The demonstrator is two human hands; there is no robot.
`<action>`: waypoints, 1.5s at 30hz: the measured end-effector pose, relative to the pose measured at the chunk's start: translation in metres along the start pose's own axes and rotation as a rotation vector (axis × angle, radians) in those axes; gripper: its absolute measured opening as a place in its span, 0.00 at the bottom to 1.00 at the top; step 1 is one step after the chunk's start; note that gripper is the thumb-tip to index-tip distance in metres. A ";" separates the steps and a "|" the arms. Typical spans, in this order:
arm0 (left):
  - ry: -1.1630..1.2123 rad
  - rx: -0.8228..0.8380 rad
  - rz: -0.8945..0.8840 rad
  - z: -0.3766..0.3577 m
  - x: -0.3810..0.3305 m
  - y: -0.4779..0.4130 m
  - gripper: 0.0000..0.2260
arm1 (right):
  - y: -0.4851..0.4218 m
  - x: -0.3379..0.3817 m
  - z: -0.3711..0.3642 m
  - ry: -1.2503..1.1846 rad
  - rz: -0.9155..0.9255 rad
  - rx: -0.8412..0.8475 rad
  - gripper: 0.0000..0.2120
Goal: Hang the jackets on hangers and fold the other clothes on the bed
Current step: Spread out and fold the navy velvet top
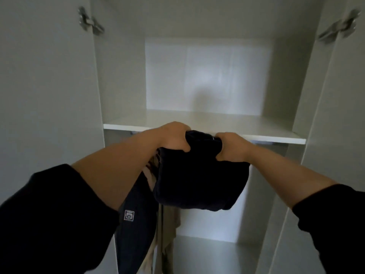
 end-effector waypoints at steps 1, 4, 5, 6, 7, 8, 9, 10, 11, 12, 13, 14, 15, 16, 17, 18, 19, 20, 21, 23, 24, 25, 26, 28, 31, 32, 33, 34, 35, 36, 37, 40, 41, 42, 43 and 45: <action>0.014 -0.010 0.016 0.016 0.010 -0.007 0.10 | -0.019 0.003 0.011 -0.004 0.002 0.005 0.16; 0.047 -0.081 0.044 0.074 0.038 -0.030 0.08 | -0.073 0.018 0.056 -0.037 0.019 -0.017 0.10; 0.058 -0.110 0.046 0.094 0.046 -0.037 0.07 | -0.089 0.025 0.073 -0.045 0.022 -0.036 0.08; 0.066 -0.143 0.043 0.114 0.054 -0.045 0.07 | -0.105 0.032 0.089 -0.051 0.025 -0.062 0.07; 0.060 -0.181 0.038 0.133 0.062 -0.053 0.06 | -0.120 0.038 0.105 -0.050 0.029 -0.092 0.05; 0.049 -0.226 0.028 0.152 0.069 -0.061 0.06 | -0.135 0.043 0.120 -0.054 0.034 -0.125 0.04; 0.037 -0.271 0.015 0.172 0.075 -0.069 0.06 | -0.149 0.049 0.134 -0.066 0.039 -0.161 0.04; 0.029 -0.318 0.001 0.190 0.082 -0.077 0.06 | -0.164 0.053 0.148 -0.083 0.043 -0.199 0.04; 0.026 -0.362 -0.011 0.208 0.088 -0.084 0.06 | -0.178 0.058 0.161 -0.098 0.045 -0.244 0.04; 0.026 -0.407 -0.020 0.225 0.095 -0.092 0.06 | -0.194 0.062 0.172 -0.114 0.053 -0.296 0.04; 0.023 -0.452 -0.026 0.239 0.104 -0.100 0.07 | -0.210 0.066 0.181 -0.120 0.061 -0.355 0.05; 0.004 -0.503 -0.032 0.250 0.114 -0.109 0.08 | -0.226 0.069 0.187 -0.109 0.072 -0.420 0.06; -0.044 -0.562 -0.040 0.258 0.124 -0.117 0.09 | -0.240 0.073 0.188 -0.074 0.081 -0.495 0.06; -0.124 -0.626 -0.054 0.261 0.135 -0.124 0.10 | -0.254 0.075 0.185 -0.023 0.089 -0.574 0.07; -0.239 -0.687 -0.076 0.258 0.145 -0.132 0.11 | -0.267 0.076 0.175 0.056 0.096 -0.652 0.08; -0.382 -0.734 -0.105 0.249 0.156 -0.139 0.12 | -0.279 0.076 0.159 0.167 0.109 -0.724 0.10; -0.529 -0.744 -0.129 0.234 0.168 -0.147 0.13 | -0.290 0.076 0.137 0.286 0.138 -0.763 0.11; -0.642 -0.710 -0.142 0.214 0.183 -0.156 0.15 | -0.304 0.073 0.109 0.387 0.187 -0.753 0.13; -0.712 -0.642 -0.138 0.190 0.201 -0.165 0.17 | -0.318 0.070 0.078 0.442 0.252 -0.700 0.16; -0.737 -0.457 -0.083 0.135 0.242 -0.183 0.20 | -0.344 0.064 0.014 0.544 0.357 -0.492 0.21; -0.713 -0.359 -0.030 0.107 0.263 -0.191 0.21 | -0.358 0.060 -0.016 0.591 0.364 -0.358 0.20; -0.676 -0.276 0.039 0.083 0.283 -0.199 0.22 | -0.369 0.057 -0.040 0.617 0.359 -0.264 0.18; -0.634 -0.219 0.116 0.065 0.300 -0.206 0.23 | -0.380 0.053 -0.060 0.637 0.347 -0.197 0.16; -0.566 -0.181 0.245 0.048 0.324 -0.218 0.25 | -0.402 0.049 -0.080 0.639 0.310 -0.161 0.16; -0.535 -0.192 0.344 0.042 0.346 -0.235 0.28 | -0.434 0.044 -0.090 0.594 0.261 -0.159 0.17; -0.540 -0.196 0.368 0.040 0.354 -0.239 0.28 | -0.445 0.041 -0.094 0.584 0.262 -0.156 0.17; -0.547 -0.197 0.390 0.037 0.361 -0.244 0.27 | -0.456 0.039 -0.098 0.592 0.261 -0.157 0.17; -0.557 -0.190 0.411 0.034 0.369 -0.248 0.27 | -0.466 0.036 -0.104 0.606 0.261 -0.159 0.17; -0.576 -0.172 0.431 0.030 0.378 -0.253 0.27 | -0.476 0.034 -0.109 0.608 0.262 -0.163 0.17; -0.602 -0.146 0.452 0.028 0.387 -0.259 0.28 | -0.488 0.031 -0.117 0.608 0.260 -0.172 0.16; -0.625 -0.120 0.477 0.026 0.396 -0.266 0.28 | -0.497 0.031 -0.120 0.601 0.259 -0.202 0.14; -0.649 -0.075 0.541 0.024 0.415 -0.286 0.28 | -0.519 0.035 -0.126 0.608 0.247 -0.306 0.13; -0.653 -0.084 0.550 0.024 0.419 -0.292 0.28 | -0.527 0.034 -0.130 0.590 0.267 -0.329 0.15; -0.656 -0.105 0.550 0.023 0.422 -0.296 0.29 | -0.532 0.034 -0.134 0.562 0.302 -0.355 0.18; -0.657 -0.125 0.545 0.024 0.425 -0.298 0.29 | -0.535 0.033 -0.135 0.550 0.302 -0.381 0.20; -0.648 -0.152 0.524 0.027 0.429 -0.299 0.31 | -0.537 0.029 -0.134 0.538 0.282 -0.372 0.20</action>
Point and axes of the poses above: each hand's wrist, its own y-axis away from the middle knuckle, its own z-axis out of the back of the hand, x = y × z, the point moved 6 cm from there along -y, towards the middle knuckle, and after that the axes turned 1 degree about y, right-handed, at the moved point
